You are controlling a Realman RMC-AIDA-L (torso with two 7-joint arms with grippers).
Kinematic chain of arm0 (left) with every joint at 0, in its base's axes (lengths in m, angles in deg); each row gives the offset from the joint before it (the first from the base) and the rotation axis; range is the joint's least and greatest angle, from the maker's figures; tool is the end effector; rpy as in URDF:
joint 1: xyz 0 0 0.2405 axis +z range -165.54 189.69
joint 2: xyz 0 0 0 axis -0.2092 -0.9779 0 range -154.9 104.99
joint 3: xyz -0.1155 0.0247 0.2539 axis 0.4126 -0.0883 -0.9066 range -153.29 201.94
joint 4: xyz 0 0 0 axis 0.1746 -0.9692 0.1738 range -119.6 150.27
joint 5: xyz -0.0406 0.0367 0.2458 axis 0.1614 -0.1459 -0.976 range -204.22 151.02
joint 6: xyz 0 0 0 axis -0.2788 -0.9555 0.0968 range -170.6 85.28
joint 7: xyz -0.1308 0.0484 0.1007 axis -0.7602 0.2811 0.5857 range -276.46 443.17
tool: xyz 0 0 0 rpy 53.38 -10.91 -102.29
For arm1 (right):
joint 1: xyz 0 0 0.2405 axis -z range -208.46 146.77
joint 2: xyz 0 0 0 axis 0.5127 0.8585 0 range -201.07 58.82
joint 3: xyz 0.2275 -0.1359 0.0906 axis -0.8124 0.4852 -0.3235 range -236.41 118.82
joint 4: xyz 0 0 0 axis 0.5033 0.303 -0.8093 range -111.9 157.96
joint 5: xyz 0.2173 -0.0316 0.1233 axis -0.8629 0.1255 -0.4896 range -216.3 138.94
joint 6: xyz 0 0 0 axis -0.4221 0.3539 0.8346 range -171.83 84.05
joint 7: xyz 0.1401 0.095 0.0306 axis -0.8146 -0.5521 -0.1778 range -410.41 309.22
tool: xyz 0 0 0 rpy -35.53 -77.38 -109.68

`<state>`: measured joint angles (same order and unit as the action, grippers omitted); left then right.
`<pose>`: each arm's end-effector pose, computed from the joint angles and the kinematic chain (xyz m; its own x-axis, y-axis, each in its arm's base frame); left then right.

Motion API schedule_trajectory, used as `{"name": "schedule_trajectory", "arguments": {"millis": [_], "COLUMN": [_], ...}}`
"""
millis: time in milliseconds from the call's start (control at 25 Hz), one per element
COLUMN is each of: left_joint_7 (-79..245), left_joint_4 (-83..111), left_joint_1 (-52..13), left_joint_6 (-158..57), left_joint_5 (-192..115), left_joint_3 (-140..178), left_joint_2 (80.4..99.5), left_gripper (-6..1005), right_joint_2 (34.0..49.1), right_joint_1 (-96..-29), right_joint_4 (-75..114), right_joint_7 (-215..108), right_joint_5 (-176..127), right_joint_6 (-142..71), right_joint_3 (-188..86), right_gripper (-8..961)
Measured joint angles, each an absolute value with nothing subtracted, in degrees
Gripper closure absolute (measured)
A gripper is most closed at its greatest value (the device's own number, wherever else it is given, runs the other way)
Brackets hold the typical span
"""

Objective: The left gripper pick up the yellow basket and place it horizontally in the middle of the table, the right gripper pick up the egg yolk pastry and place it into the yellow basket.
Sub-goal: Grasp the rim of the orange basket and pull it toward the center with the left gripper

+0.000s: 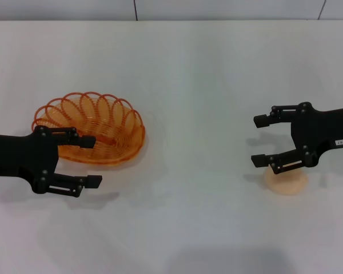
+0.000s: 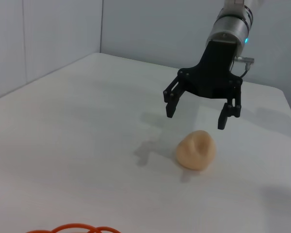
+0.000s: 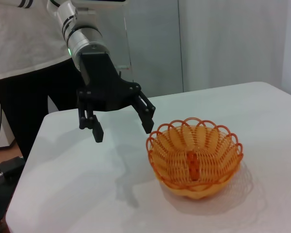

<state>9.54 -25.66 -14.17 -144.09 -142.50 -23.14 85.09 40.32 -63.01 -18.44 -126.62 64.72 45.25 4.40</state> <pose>-0.3252 0.3463 0.0221 0.9169 0.2301 0.3262 0.2643 -0.9623 -0.0639 0.2587 0.3980 -0.0220 0.9362 -0.1094 -0.3342 -0.1512 -0.9832 -0.1019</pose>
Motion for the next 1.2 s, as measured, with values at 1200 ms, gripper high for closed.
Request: {"name": "schedule_trajectory", "arguments": {"millis": [1200], "left_joint_7": [-18.3], "left_joint_4": [-41.3], "left_joint_1": [-12.2], "left_joint_6": [-148.0], "left_joint_5": [-140.7], "left_joint_3": [-20.4], "left_joint_2": [88.67], "left_gripper": [154], "right_joint_2": [40.82], "right_joint_1": [-59.6], "right_joint_4": [-22.0], "right_joint_7": [-126.1], "right_joint_5": [64.6], "right_joint_6": [46.4], "right_joint_3": [3.7], "right_gripper": [96]}}
